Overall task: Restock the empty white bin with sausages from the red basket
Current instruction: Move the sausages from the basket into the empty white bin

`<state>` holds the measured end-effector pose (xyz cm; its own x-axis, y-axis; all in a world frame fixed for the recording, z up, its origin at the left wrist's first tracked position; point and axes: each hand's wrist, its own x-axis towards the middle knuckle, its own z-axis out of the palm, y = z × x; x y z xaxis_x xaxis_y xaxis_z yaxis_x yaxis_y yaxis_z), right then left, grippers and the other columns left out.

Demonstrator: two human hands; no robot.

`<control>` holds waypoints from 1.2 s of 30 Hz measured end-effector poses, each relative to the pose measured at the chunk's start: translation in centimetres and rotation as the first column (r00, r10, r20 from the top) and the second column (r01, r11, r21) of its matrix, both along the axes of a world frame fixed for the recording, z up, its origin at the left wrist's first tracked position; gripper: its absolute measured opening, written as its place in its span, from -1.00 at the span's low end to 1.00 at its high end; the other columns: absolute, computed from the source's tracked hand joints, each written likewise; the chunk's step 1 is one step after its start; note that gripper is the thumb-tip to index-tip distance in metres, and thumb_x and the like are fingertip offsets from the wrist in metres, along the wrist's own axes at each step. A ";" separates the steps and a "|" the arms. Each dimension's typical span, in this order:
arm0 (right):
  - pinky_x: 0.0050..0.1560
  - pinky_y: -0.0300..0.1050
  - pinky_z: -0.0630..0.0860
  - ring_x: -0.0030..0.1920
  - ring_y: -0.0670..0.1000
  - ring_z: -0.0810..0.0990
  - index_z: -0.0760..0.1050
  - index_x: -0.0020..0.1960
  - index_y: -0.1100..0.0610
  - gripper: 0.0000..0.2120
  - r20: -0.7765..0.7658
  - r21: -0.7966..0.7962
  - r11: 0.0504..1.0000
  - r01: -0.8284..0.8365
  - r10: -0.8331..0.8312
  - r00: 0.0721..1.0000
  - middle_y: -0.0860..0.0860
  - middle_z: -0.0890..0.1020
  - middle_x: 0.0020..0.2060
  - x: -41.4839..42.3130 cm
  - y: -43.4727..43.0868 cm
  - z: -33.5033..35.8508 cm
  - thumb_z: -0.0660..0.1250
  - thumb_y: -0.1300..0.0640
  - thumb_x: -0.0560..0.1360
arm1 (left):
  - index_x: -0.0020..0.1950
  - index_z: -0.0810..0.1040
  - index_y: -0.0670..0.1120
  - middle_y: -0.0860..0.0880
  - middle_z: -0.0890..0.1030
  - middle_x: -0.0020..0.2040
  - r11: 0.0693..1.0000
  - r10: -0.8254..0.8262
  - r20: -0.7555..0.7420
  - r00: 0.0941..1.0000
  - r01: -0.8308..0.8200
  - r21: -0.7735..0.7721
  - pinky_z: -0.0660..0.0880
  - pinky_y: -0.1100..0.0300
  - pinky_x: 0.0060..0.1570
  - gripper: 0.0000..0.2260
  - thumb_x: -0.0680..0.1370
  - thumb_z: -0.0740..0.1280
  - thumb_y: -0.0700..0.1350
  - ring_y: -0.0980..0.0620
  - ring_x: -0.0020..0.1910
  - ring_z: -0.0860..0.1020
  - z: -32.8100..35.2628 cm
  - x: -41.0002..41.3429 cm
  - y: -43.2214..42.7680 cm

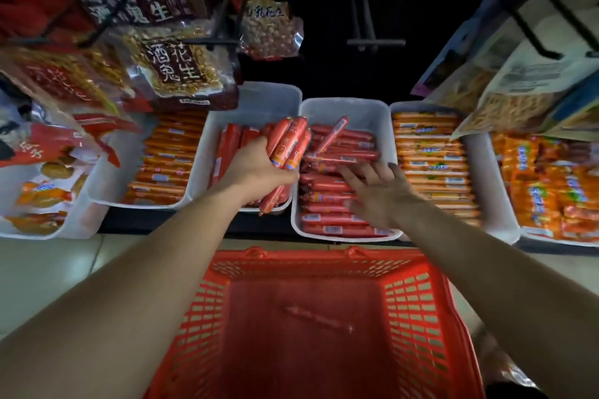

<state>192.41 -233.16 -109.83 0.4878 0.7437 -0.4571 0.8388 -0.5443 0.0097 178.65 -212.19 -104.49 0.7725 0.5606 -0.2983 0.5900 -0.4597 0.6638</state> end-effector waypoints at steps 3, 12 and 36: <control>0.53 0.20 -0.06 0.55 0.13 0.04 -0.08 0.62 -0.10 -0.41 0.019 0.074 0.996 0.056 -0.058 0.998 0.00 0.12 0.58 0.6 -2.2 0.3 -0.04 -0.20 0.64 | 0.18 0.47 0.03 0.09 0.59 -0.01 0.997 -0.064 -0.021 0.998 0.064 0.034 0.42 0.23 -0.11 -0.47 0.30 0.60 0.03 0.10 -0.11 0.56 -0.8 3.0 -1.0; 0.27 0.20 0.38 0.31 0.26 0.35 0.17 0.55 0.13 -0.36 0.019 0.601 0.765 0.232 -0.304 0.953 0.18 0.37 0.38 2.2 -4.5 1.2 0.05 -0.09 0.52 | 0.49 0.36 0.04 -0.03 0.58 0.27 0.851 -0.457 -0.252 0.853 0.502 0.155 0.50 0.09 0.16 -0.32 0.42 0.53 -0.01 -0.08 0.16 0.57 -2.5 9.9 -5.5; 0.54 0.23 -0.22 0.58 0.07 0.01 -0.23 0.60 -0.18 -0.41 0.003 0.255 0.957 0.139 -0.145 0.989 -0.04 0.06 0.61 1.7 -1.5 -4.3 -0.23 -0.26 0.61 | 0.38 0.52 -0.05 -0.02 0.58 0.32 0.966 -0.196 0.112 0.974 0.212 -0.149 0.38 0.09 0.39 -0.64 0.59 0.28 -0.25 0.05 0.32 0.51 -7.3 15.6 -2.4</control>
